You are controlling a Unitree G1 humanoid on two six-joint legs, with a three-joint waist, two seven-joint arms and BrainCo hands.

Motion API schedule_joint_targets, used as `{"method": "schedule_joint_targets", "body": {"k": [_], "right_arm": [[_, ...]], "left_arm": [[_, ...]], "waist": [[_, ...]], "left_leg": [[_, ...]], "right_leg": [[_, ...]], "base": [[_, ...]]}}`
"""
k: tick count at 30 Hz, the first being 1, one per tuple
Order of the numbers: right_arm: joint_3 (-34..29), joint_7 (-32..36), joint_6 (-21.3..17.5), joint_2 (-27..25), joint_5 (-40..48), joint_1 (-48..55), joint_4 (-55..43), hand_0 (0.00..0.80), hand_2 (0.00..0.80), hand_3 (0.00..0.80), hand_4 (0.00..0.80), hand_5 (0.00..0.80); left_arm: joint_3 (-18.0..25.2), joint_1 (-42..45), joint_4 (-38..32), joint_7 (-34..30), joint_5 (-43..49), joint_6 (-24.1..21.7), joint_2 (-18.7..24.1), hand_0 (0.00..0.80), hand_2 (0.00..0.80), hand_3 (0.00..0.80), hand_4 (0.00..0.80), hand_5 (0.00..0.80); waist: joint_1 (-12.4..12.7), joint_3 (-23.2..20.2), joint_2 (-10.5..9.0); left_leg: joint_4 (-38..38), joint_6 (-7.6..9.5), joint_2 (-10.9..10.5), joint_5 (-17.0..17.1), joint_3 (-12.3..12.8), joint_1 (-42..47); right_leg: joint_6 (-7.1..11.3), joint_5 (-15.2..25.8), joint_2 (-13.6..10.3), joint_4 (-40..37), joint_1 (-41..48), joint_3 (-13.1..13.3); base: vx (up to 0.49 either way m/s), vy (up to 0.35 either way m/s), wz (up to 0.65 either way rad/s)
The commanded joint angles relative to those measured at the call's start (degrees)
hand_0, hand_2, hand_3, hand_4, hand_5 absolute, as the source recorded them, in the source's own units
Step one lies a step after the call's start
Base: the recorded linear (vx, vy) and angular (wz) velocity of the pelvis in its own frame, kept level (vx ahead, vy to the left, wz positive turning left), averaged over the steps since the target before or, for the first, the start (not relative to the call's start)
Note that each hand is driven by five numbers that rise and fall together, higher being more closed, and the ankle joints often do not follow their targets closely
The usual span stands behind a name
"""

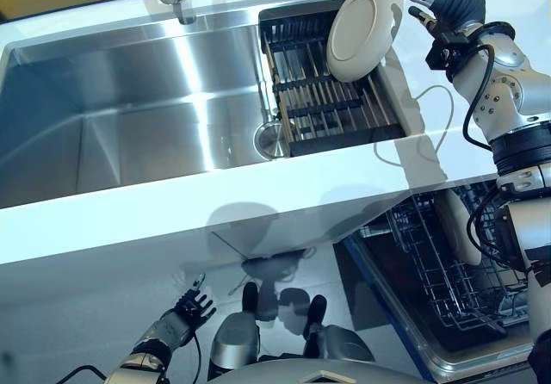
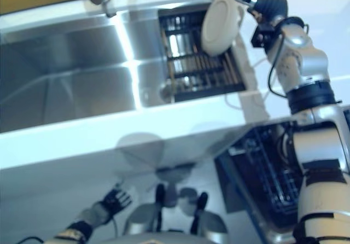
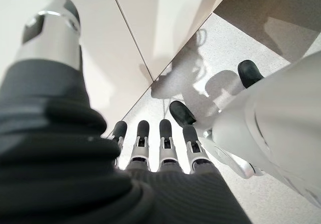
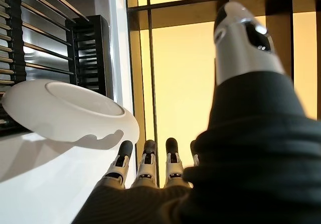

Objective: Take plates into dishwasher

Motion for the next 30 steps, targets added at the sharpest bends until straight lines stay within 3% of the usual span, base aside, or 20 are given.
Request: {"method": "schedule_joint_targets", "body": {"k": [1,17,30], "right_arm": [[4.16,0.18,-2.34,-0.4,1.35,-7.6,2.81,0.0,0.0,0.0,0.0,0.0],[6.12,-0.66,-4.68,-0.97,0.17,-9.68,4.88,0.0,0.0,0.0,0.0,0.0],[5.54,0.75,-4.69,-2.15,0.03,-9.83,5.06,0.0,0.0,0.0,0.0,0.0]], "left_arm": [[-2.9,-2.58,2.76,-0.85,1.04,-1.08,0.58,0.0,0.0,0.0,0.0,0.0],[-4.02,-5.15,1.53,-0.39,-1.9,-1.69,0.95,0.0,0.0,0.0,0.0,0.0],[-4.41,-6.6,0.7,0.21,-3.04,-1.25,0.83,0.0,0.0,0.0,0.0,0.0]], "waist": [[1.22,-2.54,-2.47],[0.3,2.35,-0.7],[-0.69,3.51,-0.25]], "left_leg": [[-0.2,-1.68,0.89,-1.0,-0.18,-0.4],[-0.2,-1.54,0.74,-0.22,-0.45,-3.36],[-0.2,-1.46,0.75,-0.12,0.05,-3.9]], "right_leg": [[4.89,1.05,-5.44,0.25,0.69,-0.22],[4.98,2.0,-5.69,0.7,-3.04,0.54],[4.93,1.95,-5.9,1.68,-4.58,0.97]], "base": [[0.035,-0.022,0.01],[-0.037,-0.002,0.02],[0.0,0.0,0.0]]}}
